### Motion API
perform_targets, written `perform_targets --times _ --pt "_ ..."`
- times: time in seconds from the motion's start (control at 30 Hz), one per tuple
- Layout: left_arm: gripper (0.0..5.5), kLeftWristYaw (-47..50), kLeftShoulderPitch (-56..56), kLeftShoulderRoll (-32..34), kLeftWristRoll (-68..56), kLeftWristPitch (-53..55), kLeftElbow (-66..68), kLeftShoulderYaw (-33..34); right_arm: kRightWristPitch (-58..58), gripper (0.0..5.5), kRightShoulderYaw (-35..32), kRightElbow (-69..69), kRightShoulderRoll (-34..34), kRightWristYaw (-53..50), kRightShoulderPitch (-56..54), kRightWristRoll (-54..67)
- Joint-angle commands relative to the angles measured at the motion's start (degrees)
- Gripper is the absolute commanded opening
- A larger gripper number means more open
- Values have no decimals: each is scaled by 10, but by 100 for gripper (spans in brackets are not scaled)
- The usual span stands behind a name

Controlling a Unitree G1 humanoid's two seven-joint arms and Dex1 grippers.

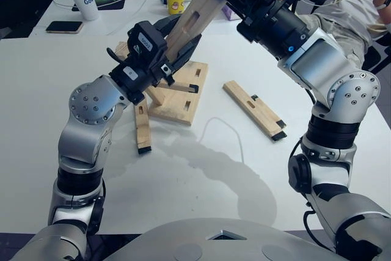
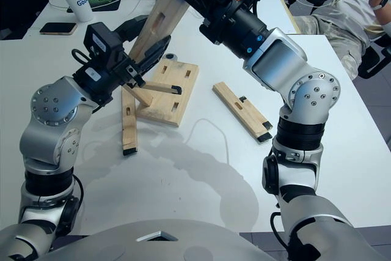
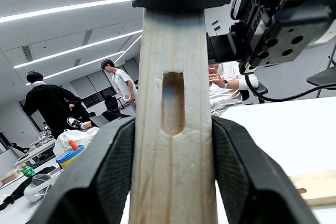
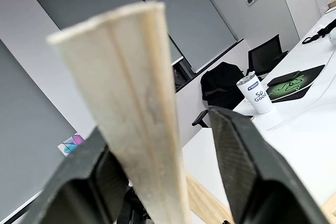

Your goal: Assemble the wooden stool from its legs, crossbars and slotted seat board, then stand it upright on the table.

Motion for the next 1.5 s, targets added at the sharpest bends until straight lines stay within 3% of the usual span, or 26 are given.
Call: perform_targets --times 0.03,0.23,0.77,0.8,1.03,1.4,1.5 --pt "206 -8 -9 9 13 -8 0 -9 -9 182 -4 0 6 -5 -2 -12" --pt "206 -14 -3 13 27 -15 8 -13 -16 105 -10 3 8 -1 -5 -18" --pt "206 -22 14 11 35 -35 30 -10 -21 105 -21 9 3 7 -11 -28" --pt "243 -23 13 8 26 -33 29 -5 -22 105 -23 11 1 8 -12 -30" --pt "337 -17 3 -4 -7 -26 25 17 -29 102 -36 27 -13 22 -22 -58" --pt "344 65 -51 -48 -182 61 2 157 -75 102 -61 109 -19 24 -23 -199" --pt "344 142 -78 -65 -289 97 -2 242 -104 102 -60 140 -21 11 -25 -273"
